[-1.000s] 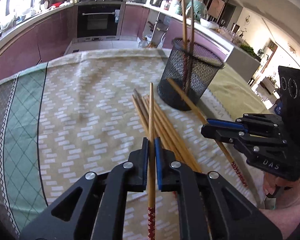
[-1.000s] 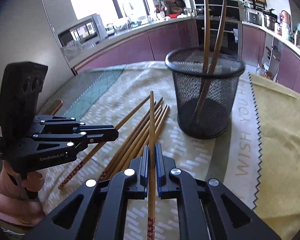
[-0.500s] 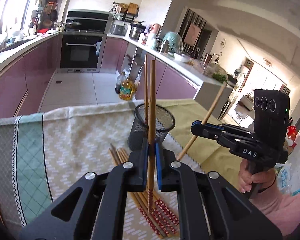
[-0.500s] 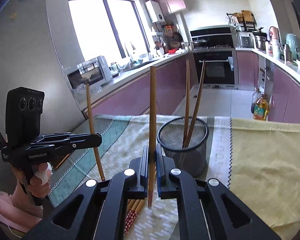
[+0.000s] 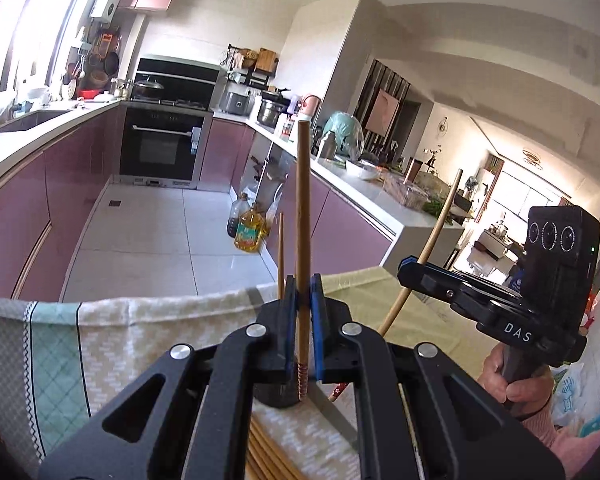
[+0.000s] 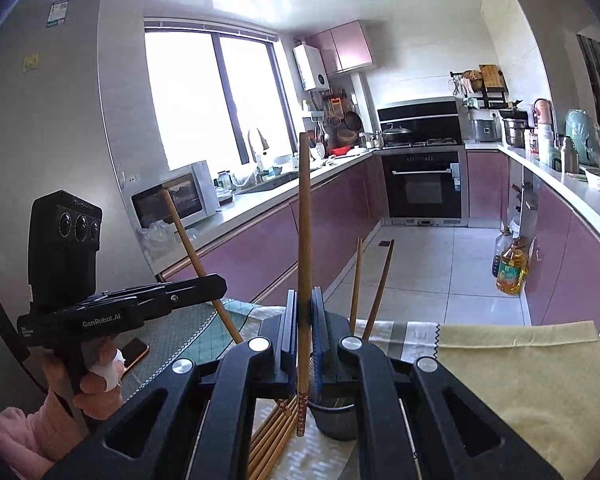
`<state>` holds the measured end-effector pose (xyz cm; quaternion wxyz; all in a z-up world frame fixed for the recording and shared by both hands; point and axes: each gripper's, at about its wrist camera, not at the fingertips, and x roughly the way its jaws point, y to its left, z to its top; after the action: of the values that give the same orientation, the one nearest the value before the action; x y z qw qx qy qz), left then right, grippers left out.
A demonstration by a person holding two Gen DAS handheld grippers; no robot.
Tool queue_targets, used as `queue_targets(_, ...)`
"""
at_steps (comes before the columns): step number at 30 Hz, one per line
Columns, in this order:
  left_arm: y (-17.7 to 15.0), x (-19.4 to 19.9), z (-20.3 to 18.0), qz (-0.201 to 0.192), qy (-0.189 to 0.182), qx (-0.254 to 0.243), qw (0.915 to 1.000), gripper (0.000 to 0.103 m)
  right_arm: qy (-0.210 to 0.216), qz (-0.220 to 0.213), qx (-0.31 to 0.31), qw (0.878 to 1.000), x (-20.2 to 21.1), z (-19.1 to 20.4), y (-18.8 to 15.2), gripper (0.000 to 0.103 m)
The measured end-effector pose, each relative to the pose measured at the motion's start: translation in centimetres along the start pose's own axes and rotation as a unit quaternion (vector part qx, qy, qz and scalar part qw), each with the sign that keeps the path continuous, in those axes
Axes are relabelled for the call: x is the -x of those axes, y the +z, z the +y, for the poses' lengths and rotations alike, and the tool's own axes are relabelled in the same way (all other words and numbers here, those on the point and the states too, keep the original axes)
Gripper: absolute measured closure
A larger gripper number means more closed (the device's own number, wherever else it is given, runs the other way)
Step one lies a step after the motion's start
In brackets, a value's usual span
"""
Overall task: Organize utensils
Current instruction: 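Raise the right gripper's chopstick into the mesh cup and release while the left gripper does likewise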
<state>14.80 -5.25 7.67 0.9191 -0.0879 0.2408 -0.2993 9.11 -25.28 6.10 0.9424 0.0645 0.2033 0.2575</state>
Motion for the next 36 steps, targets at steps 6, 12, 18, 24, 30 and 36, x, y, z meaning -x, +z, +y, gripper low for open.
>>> queue_targets(6, 1.6, -1.1, -1.1, -0.016, 0.015, -0.015, 0.9997, 0.096, -0.012, -0.019, -0.002, 1.000, -0.4, -1.1, 1.7, 0.097)
queue_targets(12, 0.8, -4.1, -1.3, 0.020, 0.042, -0.031, 0.9984, 0.096, -0.020, 0.010, -0.011, 1.000, -2.8, -2.1, 0.8, 0.097)
queue_targets(18, -1.4, -6.9, -1.2, 0.083, 0.046, -0.052, 0.9941, 0.096, -0.021, 0.067, -0.019, 0.997, -5.7, -2.7, -1.0, 0.097)
queue_targets(24, -2.1, -8.9, -0.2, 0.124, 0.040, -0.061, 0.9896, 0.096, -0.029, 0.123, -0.033, 0.991, -8.0, -3.5, -2.2, 0.097)
queue_targets(30, -1.3, -11.1, 0.4, 0.133, 0.052, -0.054, 0.9882, 0.095, -0.040, 0.139, -0.053, 0.988, -9.6, -4.5, -2.9, 0.095)
queue_targets(36, -1.6, -11.7, 1.2, 0.132, 0.056, -0.039, 0.9890, 0.092, -0.046, 0.132, -0.066, 0.988, -10.0, -5.2, -2.9, 0.090)
